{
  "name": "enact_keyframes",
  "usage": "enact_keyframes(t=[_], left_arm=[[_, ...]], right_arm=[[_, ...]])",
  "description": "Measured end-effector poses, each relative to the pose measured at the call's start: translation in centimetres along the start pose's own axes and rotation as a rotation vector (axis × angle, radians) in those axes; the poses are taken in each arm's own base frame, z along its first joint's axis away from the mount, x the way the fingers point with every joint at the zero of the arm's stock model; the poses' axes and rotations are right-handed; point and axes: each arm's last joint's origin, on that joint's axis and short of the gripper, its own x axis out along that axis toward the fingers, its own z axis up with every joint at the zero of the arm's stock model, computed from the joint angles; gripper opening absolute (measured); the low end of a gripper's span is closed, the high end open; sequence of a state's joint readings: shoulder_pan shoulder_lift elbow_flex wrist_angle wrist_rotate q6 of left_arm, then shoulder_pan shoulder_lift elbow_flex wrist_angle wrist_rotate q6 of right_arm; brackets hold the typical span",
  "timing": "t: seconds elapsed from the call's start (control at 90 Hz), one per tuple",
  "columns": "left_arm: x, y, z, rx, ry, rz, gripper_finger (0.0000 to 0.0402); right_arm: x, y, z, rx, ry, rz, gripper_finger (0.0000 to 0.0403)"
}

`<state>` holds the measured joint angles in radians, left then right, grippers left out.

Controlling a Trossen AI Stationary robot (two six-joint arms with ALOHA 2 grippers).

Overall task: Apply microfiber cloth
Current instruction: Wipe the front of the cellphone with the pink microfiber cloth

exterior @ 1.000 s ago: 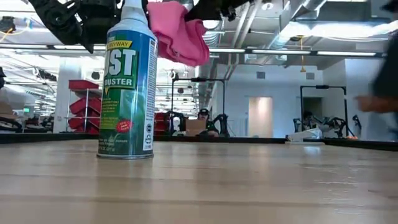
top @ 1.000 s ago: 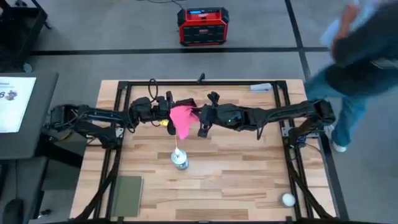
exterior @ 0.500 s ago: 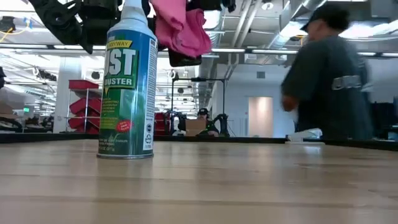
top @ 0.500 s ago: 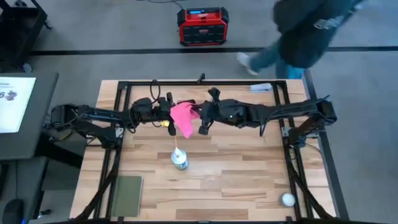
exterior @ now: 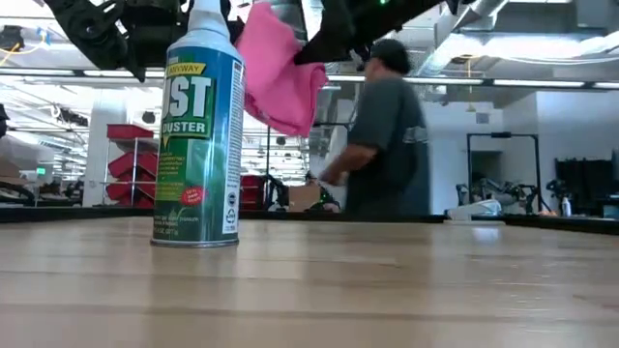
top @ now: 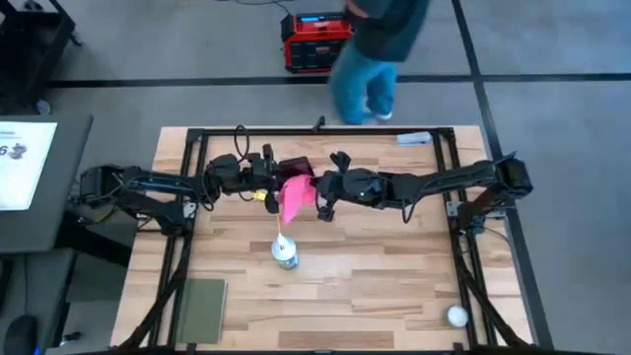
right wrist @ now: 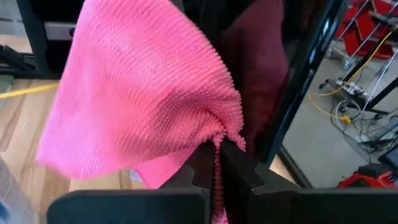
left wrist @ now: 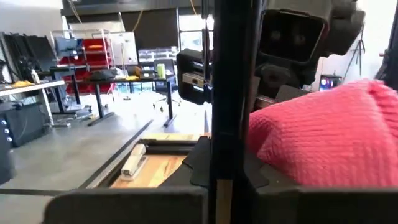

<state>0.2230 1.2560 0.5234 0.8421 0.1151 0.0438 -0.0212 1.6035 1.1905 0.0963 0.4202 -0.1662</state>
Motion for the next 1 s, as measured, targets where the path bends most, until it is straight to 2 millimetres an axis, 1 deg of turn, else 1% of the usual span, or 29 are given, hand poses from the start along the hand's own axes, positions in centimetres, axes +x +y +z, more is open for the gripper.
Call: enact_keyframes(t=[0.122,0.322,0.4,0.5,0.567,0.756,1.0], left_arm=[[0.0,0.0,0.1,-0.005,-0.005,0.006,0.0000],[0.0,0.1,0.2,-0.014,-0.005,0.008,0.0000],[0.0,0.0,-0.1,-0.025,0.016,0.004,0.0000],[0.0,0.0,-0.9,-0.050,0.078,-0.009,0.0000],[0.0,0.0,-0.8,-0.050,0.070,-0.011,0.0000],[-0.1,-0.1,-0.9,-0.033,0.071,-0.014,0.0000],[-0.1,-0.1,-0.7,-0.003,0.050,-0.002,0.0000]], right_arm=[[-0.1,-0.7,1.6,-0.038,-0.001,-0.005,0.0000],[-0.5,-1.4,3.8,-0.089,-0.019,-0.013,0.0000],[-0.8,-1.7,4.8,-0.087,-0.044,-0.020,0.0000],[-1.1,-2.1,5.8,-0.092,-0.068,-0.027,0.0000],[-1.2,-2.2,6.2,-0.096,-0.082,-0.031,0.0000],[-1.1,-2.1,5.6,-0.082,-0.040,-0.020,0.0000],[-0.5,-1.3,2.7,-0.051,0.039,-0.004,0.0000]])
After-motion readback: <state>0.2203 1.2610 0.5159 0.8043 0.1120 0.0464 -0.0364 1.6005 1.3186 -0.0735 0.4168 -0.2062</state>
